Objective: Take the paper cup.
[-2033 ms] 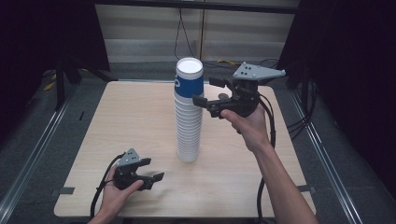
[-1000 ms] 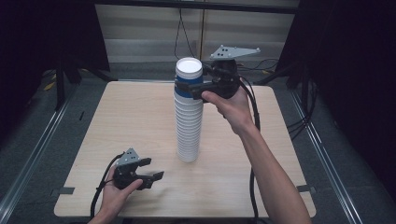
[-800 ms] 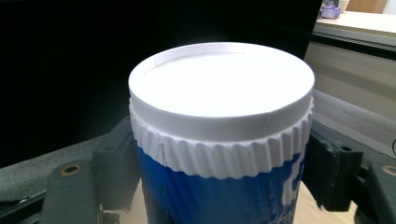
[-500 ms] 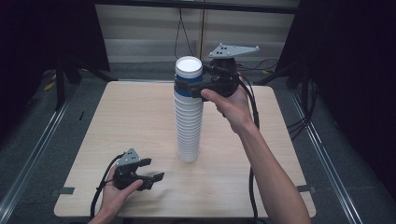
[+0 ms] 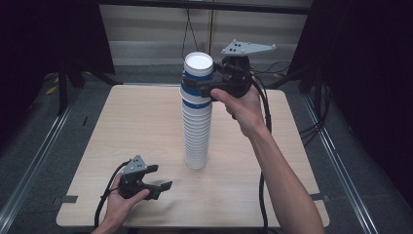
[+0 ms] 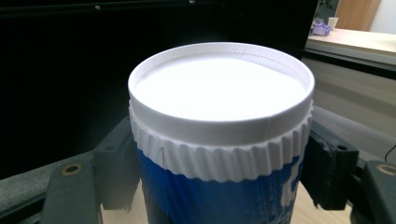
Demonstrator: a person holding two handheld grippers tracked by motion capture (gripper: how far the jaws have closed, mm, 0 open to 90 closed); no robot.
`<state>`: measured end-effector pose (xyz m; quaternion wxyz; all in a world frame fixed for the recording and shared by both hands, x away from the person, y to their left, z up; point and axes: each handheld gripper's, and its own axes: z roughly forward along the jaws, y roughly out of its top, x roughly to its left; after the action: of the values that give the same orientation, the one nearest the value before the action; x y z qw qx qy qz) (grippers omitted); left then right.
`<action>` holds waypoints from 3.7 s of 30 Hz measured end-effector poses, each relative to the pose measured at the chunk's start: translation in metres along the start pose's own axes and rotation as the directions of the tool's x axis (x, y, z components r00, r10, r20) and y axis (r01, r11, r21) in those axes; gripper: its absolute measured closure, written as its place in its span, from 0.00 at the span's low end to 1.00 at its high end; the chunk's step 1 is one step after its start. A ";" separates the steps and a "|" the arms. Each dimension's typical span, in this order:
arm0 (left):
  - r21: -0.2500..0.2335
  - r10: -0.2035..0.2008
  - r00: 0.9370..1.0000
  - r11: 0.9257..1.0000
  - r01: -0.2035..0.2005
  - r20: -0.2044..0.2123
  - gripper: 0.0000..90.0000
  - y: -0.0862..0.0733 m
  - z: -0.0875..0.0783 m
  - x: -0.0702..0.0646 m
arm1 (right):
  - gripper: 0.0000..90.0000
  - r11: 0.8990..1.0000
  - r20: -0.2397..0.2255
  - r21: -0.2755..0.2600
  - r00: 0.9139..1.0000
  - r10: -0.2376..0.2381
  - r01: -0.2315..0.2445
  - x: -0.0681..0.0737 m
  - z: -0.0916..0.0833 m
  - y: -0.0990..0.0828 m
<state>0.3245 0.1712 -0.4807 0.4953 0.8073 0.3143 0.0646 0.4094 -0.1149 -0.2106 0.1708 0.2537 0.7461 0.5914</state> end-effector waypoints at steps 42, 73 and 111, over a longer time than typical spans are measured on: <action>0.031 0.003 1.000 1.000 -0.003 0.005 0.18 0.000 0.003 -0.002 | 0.28 0.991 0.003 -0.128 0.999 0.047 -0.046 0.001 -0.033 0.026; 0.041 0.053 0.999 0.998 -0.052 -0.012 0.18 0.002 0.007 -0.008 | 0.29 0.993 0.075 -0.100 0.995 0.066 -0.058 -0.016 -0.115 -0.032; -0.018 0.111 0.994 0.994 -0.110 0.005 0.19 0.043 0.021 -0.018 | 0.29 0.992 -0.047 0.051 0.991 0.122 -0.119 0.004 -0.073 -0.167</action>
<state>0.3380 0.1316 -0.4509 0.4993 0.8191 0.2670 0.0922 0.3364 -0.1990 -0.3544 0.1101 0.2877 0.7474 0.5887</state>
